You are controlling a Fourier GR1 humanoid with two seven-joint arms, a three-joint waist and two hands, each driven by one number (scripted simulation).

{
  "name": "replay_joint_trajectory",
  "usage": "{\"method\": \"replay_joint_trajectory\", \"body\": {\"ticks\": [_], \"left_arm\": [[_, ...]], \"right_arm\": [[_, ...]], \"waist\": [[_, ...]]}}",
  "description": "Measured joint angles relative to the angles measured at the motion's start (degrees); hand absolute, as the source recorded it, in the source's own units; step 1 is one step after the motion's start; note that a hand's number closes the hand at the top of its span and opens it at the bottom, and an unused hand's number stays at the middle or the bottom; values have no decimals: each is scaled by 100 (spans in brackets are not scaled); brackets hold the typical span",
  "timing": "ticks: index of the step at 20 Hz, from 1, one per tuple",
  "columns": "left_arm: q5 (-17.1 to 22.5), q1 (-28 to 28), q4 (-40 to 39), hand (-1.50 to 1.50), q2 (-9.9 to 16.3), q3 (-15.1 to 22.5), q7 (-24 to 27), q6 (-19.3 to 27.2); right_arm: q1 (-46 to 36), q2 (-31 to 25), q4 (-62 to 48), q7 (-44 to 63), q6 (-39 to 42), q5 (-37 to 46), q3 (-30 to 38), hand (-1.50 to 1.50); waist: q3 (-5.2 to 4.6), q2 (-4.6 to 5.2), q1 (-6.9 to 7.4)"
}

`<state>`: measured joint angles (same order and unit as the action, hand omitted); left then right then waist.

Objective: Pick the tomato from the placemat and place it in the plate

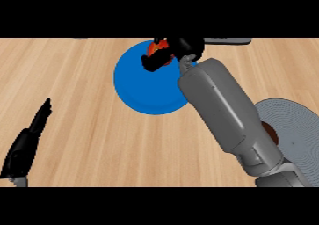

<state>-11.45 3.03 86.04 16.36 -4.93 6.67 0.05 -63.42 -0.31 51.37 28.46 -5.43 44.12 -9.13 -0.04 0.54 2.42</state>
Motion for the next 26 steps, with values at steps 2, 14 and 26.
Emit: {"method": "replay_joint_trajectory", "body": {"ticks": [2,14,26], "left_arm": [[-22,19,56,0,-20,29,4,-10],[-104,-283,-200,0,-94,69,59,-36],[-8,-66,-9,0,15,-129,-4,-121]], "right_arm": [[-222,12,-508,-78,-194,-254,-129,150],[-481,30,-2330,-508,-1658,-1879,-451,-150],[-389,-17,-2270,-1550,-3417,-2870,340,-150]], "waist": [[1,9,47],[1,68,222],[7,5,6]]}}
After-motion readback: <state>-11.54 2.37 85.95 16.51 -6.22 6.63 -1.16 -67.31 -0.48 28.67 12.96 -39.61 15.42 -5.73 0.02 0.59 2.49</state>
